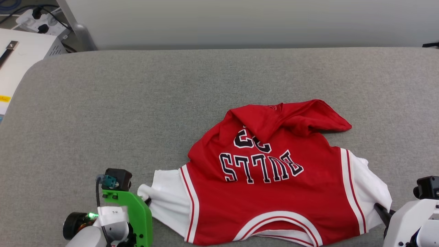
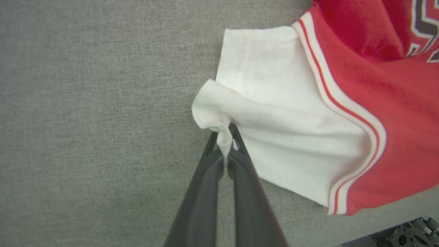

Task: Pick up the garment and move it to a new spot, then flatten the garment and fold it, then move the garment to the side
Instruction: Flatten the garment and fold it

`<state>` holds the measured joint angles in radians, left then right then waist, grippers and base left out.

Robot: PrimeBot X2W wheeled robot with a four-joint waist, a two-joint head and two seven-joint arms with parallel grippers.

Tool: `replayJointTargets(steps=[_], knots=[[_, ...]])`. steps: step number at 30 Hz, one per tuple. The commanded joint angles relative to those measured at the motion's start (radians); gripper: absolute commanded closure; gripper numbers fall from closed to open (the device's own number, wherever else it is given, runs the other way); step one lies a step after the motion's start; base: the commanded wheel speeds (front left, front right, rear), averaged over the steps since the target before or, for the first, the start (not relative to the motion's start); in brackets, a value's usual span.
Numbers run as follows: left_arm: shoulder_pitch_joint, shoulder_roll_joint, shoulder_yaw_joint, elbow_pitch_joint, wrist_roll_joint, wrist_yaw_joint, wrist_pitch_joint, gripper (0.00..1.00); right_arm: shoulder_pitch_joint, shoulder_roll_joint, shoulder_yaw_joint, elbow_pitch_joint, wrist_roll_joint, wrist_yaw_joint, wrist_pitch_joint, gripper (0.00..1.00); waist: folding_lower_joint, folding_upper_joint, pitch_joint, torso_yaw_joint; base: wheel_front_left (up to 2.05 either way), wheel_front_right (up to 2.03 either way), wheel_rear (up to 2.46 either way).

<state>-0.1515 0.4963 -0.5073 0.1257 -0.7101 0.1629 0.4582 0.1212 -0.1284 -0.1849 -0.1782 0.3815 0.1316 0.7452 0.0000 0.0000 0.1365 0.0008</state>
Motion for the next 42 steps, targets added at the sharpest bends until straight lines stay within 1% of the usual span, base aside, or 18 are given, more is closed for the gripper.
replayJointTargets(steps=[1, 5, 9, 12, 16, 20, 22, 24, 26, 28, 32, 34, 37, 42], knots=[[-0.006, 0.010, 0.012, -0.026, 0.014, 0.012, -0.012, 1.00, -0.015, -0.005, -0.001, -0.011, -0.010, -0.001, -0.014, 1.00, 0.0000, 0.0000, -0.026, 0.003, 0.00, 0.00, 0.00], [-0.023, 0.050, 0.054, -0.131, 0.043, 0.043, -0.048, 1.00, -0.058, -0.027, 0.007, -0.035, -0.012, -0.001, -0.061, 1.00, 0.0000, 0.0000, -0.051, 0.000, 0.00, 0.00, 0.00], [-0.090, 0.071, 0.103, -0.210, 0.066, 0.060, -0.086, 1.00, -0.144, -0.058, 0.008, -0.046, -0.020, -0.001, -0.114, 1.00, 0.0000, 0.0000, -0.062, -0.002, 0.00, 0.00, 0.00], [-0.157, 0.067, 0.131, -0.232, 0.082, 0.068, -0.117, 1.00, -0.229, -0.076, 0.016, -0.030, -0.032, -0.001, -0.159, 1.00, 0.0000, 0.0000, -0.060, -0.007, 0.00, 0.00, 0.00], [-0.303, 0.049, 0.147, -0.197, 0.124, 0.063, -0.166, 1.00, -0.396, -0.101, 0.036, 0.018, -0.038, -0.001, -0.223, 1.00, 0.0000, 0.0000, -0.042, -0.019, 0.00, 0.00, 0.00], [-0.474, 0.015, 0.142, -0.119, 0.155, 0.036, -0.204, 1.00, -0.572, -0.135, 0.061, 0.109, -0.041, -0.001, -0.279, 1.00, 0.0000, 0.0000, -0.016, -0.025, 0.00, 0.00, 0.00], [-0.565, -0.003, 0.140, -0.066, 0.163, 0.013, -0.225, 1.00, -0.666, -0.155, 0.078, 0.158, -0.052, -0.001, -0.308, 1.00, 0.0000, 0.0000, 0.002, -0.030, 0.00, 0.00, 0.00], [-0.655, -0.020, 0.139, -0.002, 0.167, -0.015, -0.247, 1.00, -0.761, -0.164, 0.099, 0.210, -0.055, -0.001, -0.338, 1.00, 0.0000, 0.0000, 0.017, -0.037, 0.00, 0.00, 0.00], [-0.744, -0.030, 0.129, 0.068, 0.165, -0.056, -0.246, 1.00, -0.857, -0.170, 0.114, 0.254, -0.053, -0.001, -0.370, 1.00, 0.0000, 0.0000, 0.044, -0.046, 0.00, 0.00, 0.00], [-0.844, -0.020, 0.121, 0.145, 0.187, -0.090, -0.254, 1.00, -0.961, -0.165, 0.136, 0.310, -0.050, -0.001, -0.400, 1.00, 0.0000, 0.0000, 0.072, -0.062, 0.00, 0.00, 0.00], [-1.012, -0.017, 0.115, 0.258, 0.222, -0.135, -0.293, 1.00, -1.149, -0.156, 0.177, 0.436, -0.052, -0.001, -0.457, 1.00, 0.0000, 0.0000, 0.128, -0.082, 0.00, 0.00, 0.00], [-1.089, -0.018, 0.111, 0.314, 0.238, -0.151, -0.313, 1.00, -1.236, -0.158, 0.201, 0.505, -0.060, -0.001, -0.483, 1.00, 0.0000, 0.0000, 0.156, -0.088, 0.00, 0.00, 0.00], [-1.195, -0.017, 0.116, 0.386, 0.259, -0.161, -0.349, 1.00, -1.358, -0.160, 0.232, 0.592, -0.070, -0.001, -0.529, 1.00, 0.0000, 0.0000, 0.201, -0.097, 0.00, 0.00, 0.00], [-1.343, -0.010, 0.126, 0.493, 0.290, -0.165, -0.423, 1.00, -1.540, -0.150, 0.278, 0.728, -0.091, -0.001, -0.618, 1.00, 0.0000, 0.0000, 0.265, -0.113, 0.00, 0.00, 0.00]])
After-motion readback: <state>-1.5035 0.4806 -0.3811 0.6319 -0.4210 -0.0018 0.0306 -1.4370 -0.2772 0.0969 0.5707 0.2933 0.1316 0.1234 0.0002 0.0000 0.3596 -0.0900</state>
